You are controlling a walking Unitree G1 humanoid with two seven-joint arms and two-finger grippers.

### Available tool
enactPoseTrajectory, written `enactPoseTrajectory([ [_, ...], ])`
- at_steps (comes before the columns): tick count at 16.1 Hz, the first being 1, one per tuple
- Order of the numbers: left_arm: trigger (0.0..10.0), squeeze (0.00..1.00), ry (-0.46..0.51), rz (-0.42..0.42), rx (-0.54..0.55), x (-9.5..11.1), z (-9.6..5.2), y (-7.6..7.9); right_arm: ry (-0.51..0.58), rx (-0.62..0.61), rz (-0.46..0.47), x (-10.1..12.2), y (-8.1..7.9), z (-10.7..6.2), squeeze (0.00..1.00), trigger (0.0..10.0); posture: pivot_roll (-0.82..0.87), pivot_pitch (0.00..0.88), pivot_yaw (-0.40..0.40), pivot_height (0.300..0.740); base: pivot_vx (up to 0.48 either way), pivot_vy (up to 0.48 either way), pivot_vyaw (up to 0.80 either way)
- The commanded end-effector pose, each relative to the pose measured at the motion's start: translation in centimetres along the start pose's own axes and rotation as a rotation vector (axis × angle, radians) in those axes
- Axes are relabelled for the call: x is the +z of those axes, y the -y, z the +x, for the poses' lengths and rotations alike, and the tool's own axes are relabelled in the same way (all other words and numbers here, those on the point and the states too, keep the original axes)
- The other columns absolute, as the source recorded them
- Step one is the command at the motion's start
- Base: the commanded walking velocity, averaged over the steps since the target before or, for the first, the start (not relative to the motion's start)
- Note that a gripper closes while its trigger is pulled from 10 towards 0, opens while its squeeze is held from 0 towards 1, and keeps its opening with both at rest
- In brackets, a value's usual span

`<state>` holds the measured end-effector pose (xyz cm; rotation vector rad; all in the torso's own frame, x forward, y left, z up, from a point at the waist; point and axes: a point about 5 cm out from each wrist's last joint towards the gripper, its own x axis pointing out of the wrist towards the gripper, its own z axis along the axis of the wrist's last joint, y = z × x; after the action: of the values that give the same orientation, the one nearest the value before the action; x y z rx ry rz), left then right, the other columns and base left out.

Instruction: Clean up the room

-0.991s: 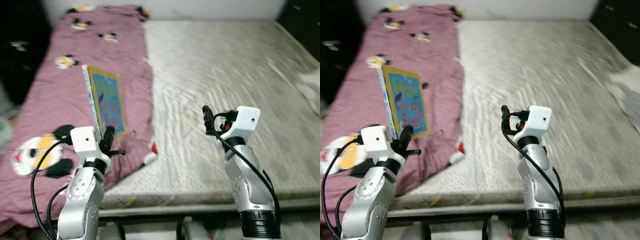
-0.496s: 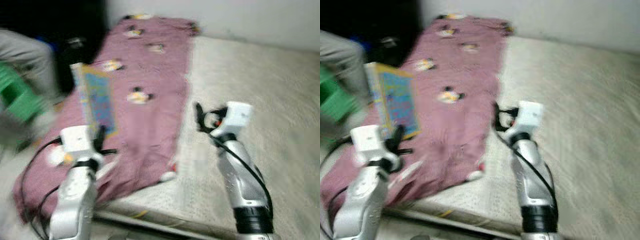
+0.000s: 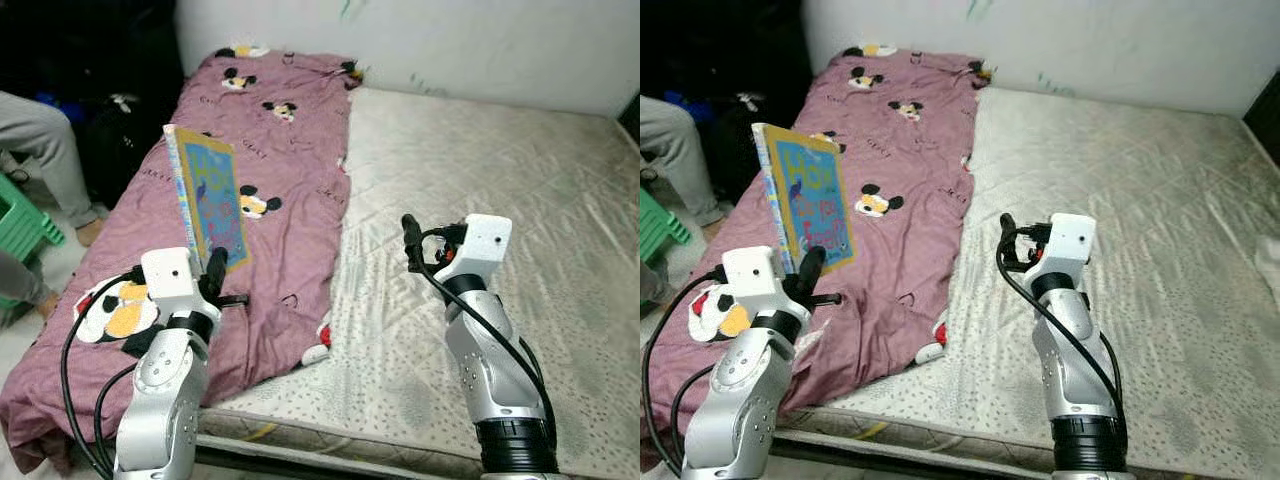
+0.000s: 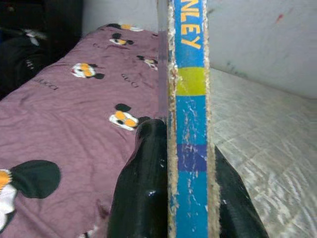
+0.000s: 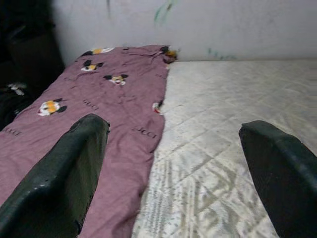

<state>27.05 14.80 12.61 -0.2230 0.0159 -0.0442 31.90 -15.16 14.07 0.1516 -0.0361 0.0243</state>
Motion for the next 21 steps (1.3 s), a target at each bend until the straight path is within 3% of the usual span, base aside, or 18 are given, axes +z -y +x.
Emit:
enactPoseTrajectory([
  [1, 10.0, 0.0, 0.029, -0.007, -0.033, 0.53, 0.21, 0.84, -0.019, -0.026, 0.0, -0.22, 0.69, -0.03, 0.0, 10.0, -0.04, 0.052, -0.029, 0.74, 0.0, 0.0, -0.8],
  [7, 10.0, 0.0, 0.023, -0.012, -0.042, 0.43, 0.25, 1.08, -0.008, -0.023, -0.025, 0.01, 0.62, 0.1, 0.0, 10.0, -0.04, 0.059, -0.035, 0.74, 0.0, 0.0, -0.75],
  [21, 10.0, 0.0, 0.016, -0.031, -0.066, 0.25, 0.2, 1.49, -0.007, -0.021, -0.047, 0.0, 0.53, 0.09, 0.0, 10.0, -0.05, 0.065, -0.036, 0.74, 0.0, 0.0, -0.14],
])
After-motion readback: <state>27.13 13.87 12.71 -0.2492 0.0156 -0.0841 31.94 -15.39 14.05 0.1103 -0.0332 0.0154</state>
